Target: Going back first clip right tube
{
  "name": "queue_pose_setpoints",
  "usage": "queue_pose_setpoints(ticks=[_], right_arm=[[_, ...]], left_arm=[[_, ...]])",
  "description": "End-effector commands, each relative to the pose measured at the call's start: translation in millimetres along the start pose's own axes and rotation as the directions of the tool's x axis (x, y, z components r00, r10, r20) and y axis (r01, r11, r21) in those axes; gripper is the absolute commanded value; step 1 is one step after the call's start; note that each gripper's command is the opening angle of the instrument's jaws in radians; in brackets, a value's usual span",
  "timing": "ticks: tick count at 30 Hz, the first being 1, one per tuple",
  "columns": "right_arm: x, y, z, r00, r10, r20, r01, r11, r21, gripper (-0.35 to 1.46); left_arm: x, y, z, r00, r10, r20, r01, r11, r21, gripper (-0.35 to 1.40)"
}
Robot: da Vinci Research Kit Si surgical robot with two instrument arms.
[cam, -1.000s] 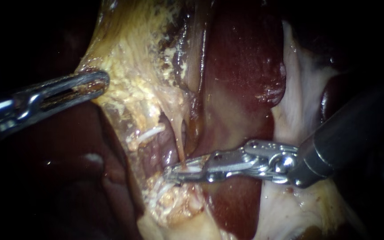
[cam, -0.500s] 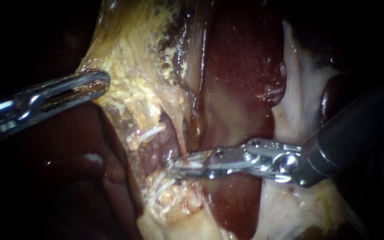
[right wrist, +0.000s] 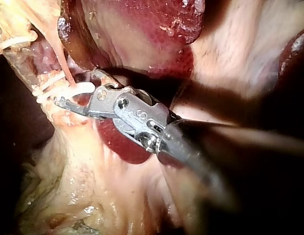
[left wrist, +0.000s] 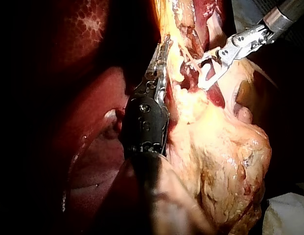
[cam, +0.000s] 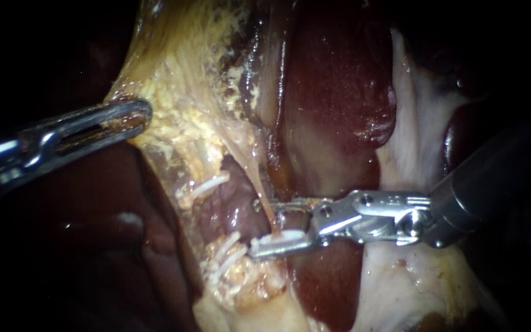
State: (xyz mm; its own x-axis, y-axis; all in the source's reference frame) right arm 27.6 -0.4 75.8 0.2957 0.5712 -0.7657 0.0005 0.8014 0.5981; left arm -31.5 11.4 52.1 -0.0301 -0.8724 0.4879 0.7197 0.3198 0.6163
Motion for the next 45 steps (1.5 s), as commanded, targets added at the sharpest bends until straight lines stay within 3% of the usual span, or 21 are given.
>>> queue_pose_setpoints(ticks=[1,8,17,22,29,35,39,45], right_arm=[[0.0,-0.2,-0.3,1.0,-0.004,0.001,0.004,1.0,0.008,0.6],[0.3,-1.3,-1.2,0.999,-0.054,0.001,0.054,0.998,0.04,0.6],[2.0,-1.0,-2.7,0.993,-0.117,-0.025,0.118,0.992,0.044,0.6],[4.1,-1.2,-5.0,0.983,-0.178,-0.041,0.18,0.983,0.032,0.6],[8.3,-1.6,-9.1,0.962,-0.266,-0.054,0.267,0.964,-0.003,0.6],[9.8,-1.4,-11.7,0.954,-0.291,-0.072,0.29,0.957,-0.026,0.6],[9.7,-1.2,-12.0,0.952,-0.296,-0.07,0.295,0.955,-0.03,0.6],[9.5,-1.2,-12.1,0.952,-0.297,-0.07,0.296,0.955,-0.03,0.6]], left_arm=[[0.0,0.0,0.0,1.0,0.0,0.0,0.0,1.0,0.001,-0.35],[0.0,0.2,0.0,1.0,0.0,0.0,0.0,1.0,0.001,-0.35],[0.1,0.5,-0.1,1.0,0.001,-0.001,-0.001,1.0,0.002,-0.35],[0.1,0.5,-0.1,1.0,0.001,-0.001,-0.001,1.0,0.002,-0.35],[0.3,0.6,0.1,1.0,0.002,-0.002,-0.002,1.0,0.001,-0.35],[0.5,0.7,0.3,1.0,0.004,-0.006,-0.004,1.0,-0.004,-0.35],[2.3,0.8,1.8,0.9996,0.014,-0.025,-0.014,1.0,0.01,-0.35],[6.7,1.5,6.4,0.9971,0.027,-0.071,-0.026,1.0,0.018,-0.35]])
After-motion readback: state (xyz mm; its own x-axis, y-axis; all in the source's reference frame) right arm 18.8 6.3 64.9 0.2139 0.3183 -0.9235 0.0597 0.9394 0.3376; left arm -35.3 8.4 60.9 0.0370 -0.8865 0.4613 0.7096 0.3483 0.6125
